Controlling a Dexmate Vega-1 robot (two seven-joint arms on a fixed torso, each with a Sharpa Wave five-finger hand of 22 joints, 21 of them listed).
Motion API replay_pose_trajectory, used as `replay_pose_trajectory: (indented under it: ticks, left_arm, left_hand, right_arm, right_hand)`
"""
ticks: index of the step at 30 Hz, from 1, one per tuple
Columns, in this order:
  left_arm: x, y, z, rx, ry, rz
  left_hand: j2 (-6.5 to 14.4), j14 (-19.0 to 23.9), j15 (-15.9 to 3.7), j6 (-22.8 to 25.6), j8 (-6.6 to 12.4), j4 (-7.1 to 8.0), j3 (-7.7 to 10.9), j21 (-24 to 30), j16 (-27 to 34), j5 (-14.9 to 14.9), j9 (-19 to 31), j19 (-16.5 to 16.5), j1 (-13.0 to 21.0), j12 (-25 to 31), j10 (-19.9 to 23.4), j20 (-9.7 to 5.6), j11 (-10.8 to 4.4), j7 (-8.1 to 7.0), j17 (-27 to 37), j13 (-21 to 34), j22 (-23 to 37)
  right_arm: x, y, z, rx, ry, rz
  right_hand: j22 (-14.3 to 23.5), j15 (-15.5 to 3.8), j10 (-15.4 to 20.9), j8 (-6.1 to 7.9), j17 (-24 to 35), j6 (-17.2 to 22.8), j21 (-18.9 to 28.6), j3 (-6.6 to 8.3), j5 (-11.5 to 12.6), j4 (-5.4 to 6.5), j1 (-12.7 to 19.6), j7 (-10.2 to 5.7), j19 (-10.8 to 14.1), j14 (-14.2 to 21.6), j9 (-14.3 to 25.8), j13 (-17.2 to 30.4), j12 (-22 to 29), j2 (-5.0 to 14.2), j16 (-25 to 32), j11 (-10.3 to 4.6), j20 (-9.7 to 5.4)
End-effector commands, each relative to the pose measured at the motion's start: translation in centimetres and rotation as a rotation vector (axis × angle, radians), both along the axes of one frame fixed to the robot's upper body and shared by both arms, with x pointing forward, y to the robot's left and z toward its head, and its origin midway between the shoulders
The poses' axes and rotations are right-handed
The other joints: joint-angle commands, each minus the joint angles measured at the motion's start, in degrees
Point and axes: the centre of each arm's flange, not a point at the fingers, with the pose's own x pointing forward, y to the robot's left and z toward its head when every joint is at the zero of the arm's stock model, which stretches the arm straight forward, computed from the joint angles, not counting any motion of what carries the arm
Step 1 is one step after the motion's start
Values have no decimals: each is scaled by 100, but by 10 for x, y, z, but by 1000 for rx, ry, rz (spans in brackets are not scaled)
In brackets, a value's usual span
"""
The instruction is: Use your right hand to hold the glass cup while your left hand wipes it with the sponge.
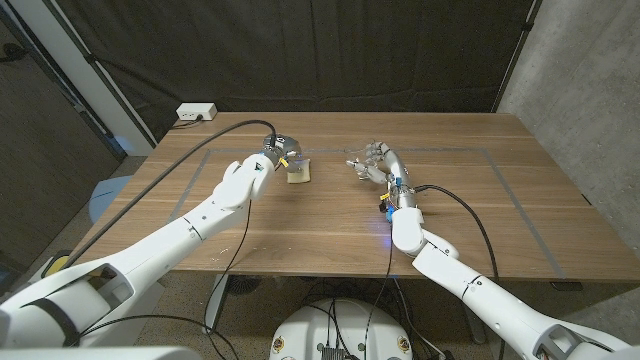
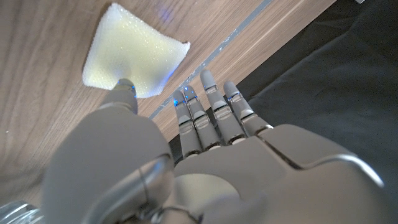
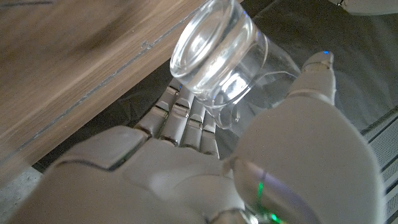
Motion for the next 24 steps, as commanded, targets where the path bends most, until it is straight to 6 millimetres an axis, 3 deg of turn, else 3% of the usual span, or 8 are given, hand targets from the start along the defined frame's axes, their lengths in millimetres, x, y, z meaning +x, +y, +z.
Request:
replay_pose_trajectory:
  ticks: [1, 5, 11, 24]
  left_arm:
    - [-9, 5, 2, -28, -22, -40]
    - [-13, 4, 3, -34, -40, -48]
    - [-17, 5, 4, -51, -60, -76]
    - [-22, 8, 5, -75, -68, -108]
  left_hand:
    - [-78, -535, -492, -639, 13, 125, -126, -124, -165, 85, 20, -225, -227, -4, -504, 113, 116, -24, -111, -94, 6]
    - [-89, -836, -349, -821, 47, 172, -191, -206, -234, 123, 25, -364, -312, 2, -794, 201, 207, -123, -205, -140, 3]
    - [-31, -847, -362, -777, 87, 211, -191, -224, -213, 135, 28, -394, -353, 25, -823, 193, 206, -147, -227, -152, 5]
    - [35, -798, -426, -707, 139, 250, -195, -229, -163, 158, 27, -364, -390, 77, -798, 163, 172, -41, -283, -179, 6]
  right_arm:
    - [7, 4, -7, -11, 53, 4]
    - [9, 5, -9, -6, 71, 5]
    - [16, 2, -17, 78, 135, 54]
    - [17, -2, -24, 125, 110, -21]
  right_hand:
    - [13, -895, 778, 72, 3, 1223, 33, 81, 24, 22, 991, -1191, -1, 77, 20, 7, 41, 1055, -11, -722, -255]
    - [13, -892, 779, 78, -5, 1225, 39, 82, 23, 21, 995, -1196, -4, 87, 19, 10, 42, 1055, -23, -732, -257]
    - [12, -877, 781, 88, -44, 1224, 55, 74, 17, 25, 985, -1195, -1, 79, 17, 4, 40, 1038, -75, -719, -258]
    - [13, -877, 812, 121, -204, 1252, 98, 92, 17, 14, 1016, -1193, 8, 69, 13, -33, 44, 1046, -253, -720, -270]
